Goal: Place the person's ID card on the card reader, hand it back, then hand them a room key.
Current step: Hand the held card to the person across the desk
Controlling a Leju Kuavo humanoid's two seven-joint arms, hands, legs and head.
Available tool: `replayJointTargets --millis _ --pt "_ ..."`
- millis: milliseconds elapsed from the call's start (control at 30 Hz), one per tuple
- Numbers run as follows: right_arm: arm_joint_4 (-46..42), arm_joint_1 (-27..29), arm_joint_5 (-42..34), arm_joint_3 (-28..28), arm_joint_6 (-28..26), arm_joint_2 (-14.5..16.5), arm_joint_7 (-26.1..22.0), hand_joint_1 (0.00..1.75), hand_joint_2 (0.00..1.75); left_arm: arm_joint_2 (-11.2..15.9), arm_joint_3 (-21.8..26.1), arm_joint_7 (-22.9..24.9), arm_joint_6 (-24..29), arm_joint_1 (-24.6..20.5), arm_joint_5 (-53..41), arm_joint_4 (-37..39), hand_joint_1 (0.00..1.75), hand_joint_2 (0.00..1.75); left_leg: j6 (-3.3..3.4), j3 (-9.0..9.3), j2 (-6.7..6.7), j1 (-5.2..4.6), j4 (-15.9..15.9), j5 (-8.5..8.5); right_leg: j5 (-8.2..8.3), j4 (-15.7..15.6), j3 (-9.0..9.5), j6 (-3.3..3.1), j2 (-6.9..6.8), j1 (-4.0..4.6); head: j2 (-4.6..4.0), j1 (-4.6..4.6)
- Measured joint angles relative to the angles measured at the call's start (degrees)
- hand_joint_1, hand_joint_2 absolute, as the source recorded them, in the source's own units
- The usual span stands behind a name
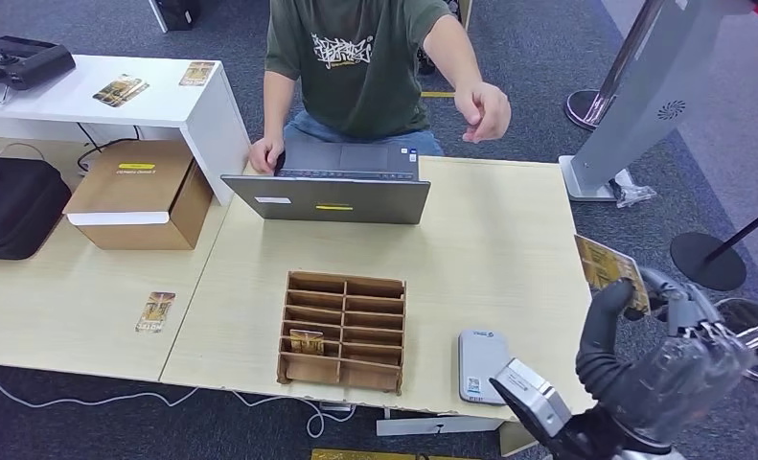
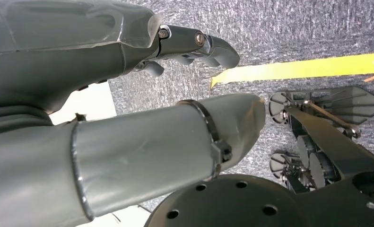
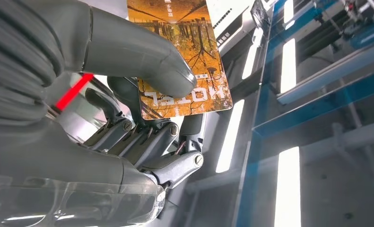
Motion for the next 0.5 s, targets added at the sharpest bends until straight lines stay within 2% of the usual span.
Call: replayJointTargets --millis 100,200,367,500 --pt "3.6 -3.0 4.5 0.0 0.0 -0.4 0.7 1.72 1.75 0.0 0.0 0.0 -0.1 0.0 -0.7 0.0 0.0 0.0 0.0 0.01 0.01 0.0 0.0 0.01 0.01 0.0 0.02 0.0 0.01 0.0 0.0 0.01" --pt "8.6 -8.4 8.3 0.0 0.0 -1.1 3.8 1.73 1.75 0.2 0.0 -0.1 -0.1 -0.1 -1.5 0.0 0.0 0.0 0.0 0.07 0.05 0.0 0.0 0.03 0.05 0.0 0.05 -0.03 0.05 0.0 0.0 0.0" --pt "19.4 -20.0 10.8 1.8 0.0 -2.3 11.8 1.72 1.75 1.1 0.0 0.0 -0.2 -0.3 -2.7 0.6 0.0 0.0 -0.03 0.13 0.14 0.0 0.0 0.12 0.14 0.0 0.04 -0.06 0.14 0.0 0.0 -0.02" --pt "28.8 -29.0 11.0 5.5 0.0 -5.3 19.5 1.72 1.75 2.1 0.0 0.1 -0.1 -0.6 -3.5 1.5 0.0 0.0 -0.01 0.12 0.14 0.0 0.0 0.2 0.16 0.0 0.04 -0.05 0.14 0.0 0.0 -0.02"
